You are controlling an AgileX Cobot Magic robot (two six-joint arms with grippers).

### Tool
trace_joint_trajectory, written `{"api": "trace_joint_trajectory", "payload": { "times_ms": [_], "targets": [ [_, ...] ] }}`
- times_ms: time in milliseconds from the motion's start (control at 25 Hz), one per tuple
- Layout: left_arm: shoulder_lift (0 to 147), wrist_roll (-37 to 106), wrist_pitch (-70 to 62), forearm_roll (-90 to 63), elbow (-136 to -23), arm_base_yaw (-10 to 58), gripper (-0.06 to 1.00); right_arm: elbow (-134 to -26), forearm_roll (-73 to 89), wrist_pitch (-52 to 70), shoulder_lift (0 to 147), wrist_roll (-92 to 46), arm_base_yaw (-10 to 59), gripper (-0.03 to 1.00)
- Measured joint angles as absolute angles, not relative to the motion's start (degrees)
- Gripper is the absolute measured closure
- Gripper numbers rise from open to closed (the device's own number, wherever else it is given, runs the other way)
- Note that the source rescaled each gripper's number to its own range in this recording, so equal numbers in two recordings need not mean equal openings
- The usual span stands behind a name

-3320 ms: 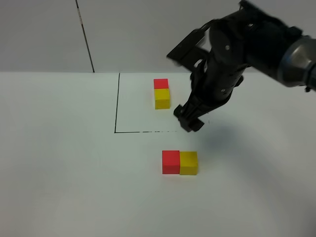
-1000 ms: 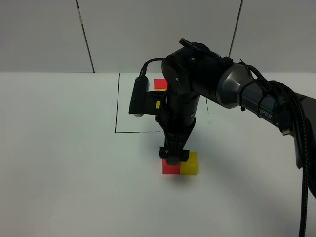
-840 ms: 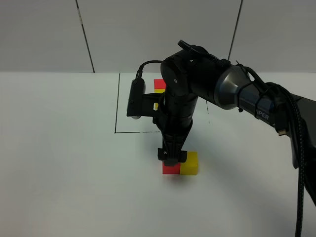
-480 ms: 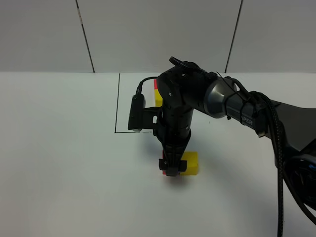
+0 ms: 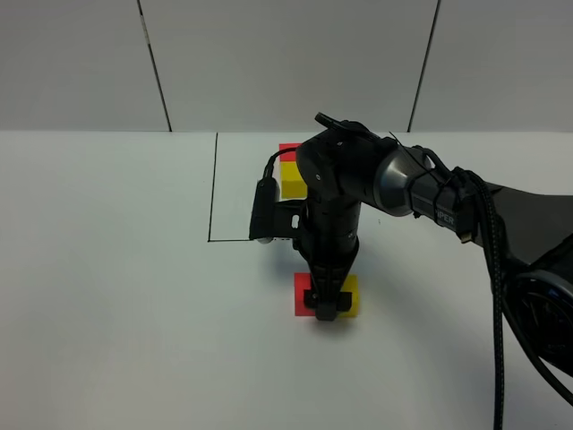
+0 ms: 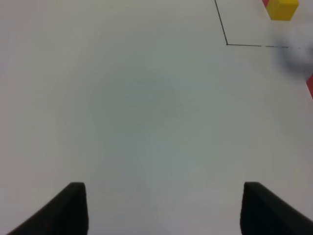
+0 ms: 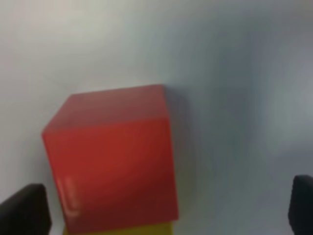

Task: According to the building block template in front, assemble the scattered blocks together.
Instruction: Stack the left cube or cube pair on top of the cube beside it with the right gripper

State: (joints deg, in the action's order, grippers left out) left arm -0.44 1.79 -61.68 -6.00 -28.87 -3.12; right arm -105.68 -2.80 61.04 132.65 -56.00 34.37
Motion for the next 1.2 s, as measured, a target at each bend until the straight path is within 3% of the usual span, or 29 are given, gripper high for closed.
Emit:
{"api": "trace_joint_trajectory", "payload": {
  "times_ms": [680, 920, 1200],
  "targets": [
    [-0.44, 1.79, -61.68, -5.88, -28.87, -3.12, 0.48, -105.98, 0.73, 61.30, 135.99, -56.46, 34.42, 0.10],
    [-0.44, 1.79, -61.68, -5.83, -28.87, -3.12, 0.48, -106.27, 0.00, 61.86, 136.16, -56.46, 34.37, 0.28],
    [-0.44, 1.79, -61.68, -5.83, -28.87, -3.12, 0.48, -106.27, 0.00, 62.42, 136.16, -56.46, 34.37, 0.61]
  ]
}}
